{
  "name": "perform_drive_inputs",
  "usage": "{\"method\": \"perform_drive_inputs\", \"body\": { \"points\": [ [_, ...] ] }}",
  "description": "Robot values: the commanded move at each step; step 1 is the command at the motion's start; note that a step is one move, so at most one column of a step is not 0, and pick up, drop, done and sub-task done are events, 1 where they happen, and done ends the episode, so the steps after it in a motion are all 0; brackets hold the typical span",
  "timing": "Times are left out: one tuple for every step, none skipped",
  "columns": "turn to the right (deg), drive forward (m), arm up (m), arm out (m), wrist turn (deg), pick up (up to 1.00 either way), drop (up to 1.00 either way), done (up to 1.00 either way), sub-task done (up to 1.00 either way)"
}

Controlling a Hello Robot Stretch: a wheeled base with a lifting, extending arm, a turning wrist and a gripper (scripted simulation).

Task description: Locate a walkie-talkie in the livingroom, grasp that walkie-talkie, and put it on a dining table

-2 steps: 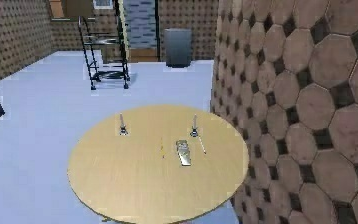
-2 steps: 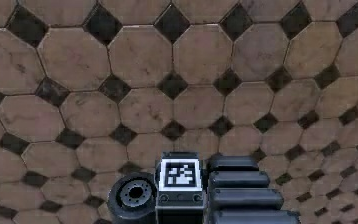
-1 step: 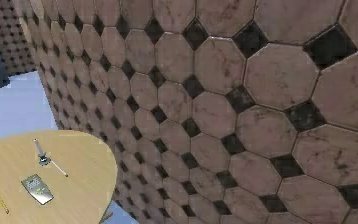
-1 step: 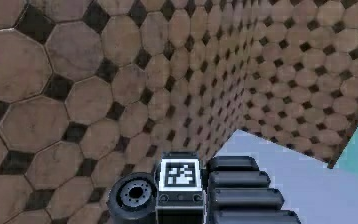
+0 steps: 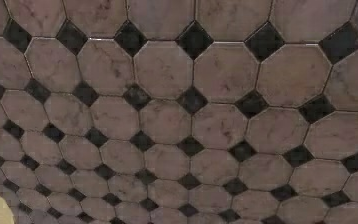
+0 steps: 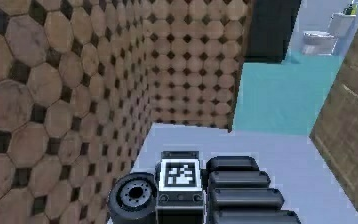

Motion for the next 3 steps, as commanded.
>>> {"method": "perform_drive_inputs", "body": {
  "points": [
    [3.0, 0.00, 0.00, 0.00, 0.0, 0.00, 0.00, 0.00, 0.00],
    [-45.0, 0.00, 0.00, 0.00, 0.0, 0.00, 0.00, 0.00, 0.00],
    [-45.0, 0.00, 0.00, 0.00, 0.0, 0.00, 0.00, 0.00, 0.00]
  ]
}}
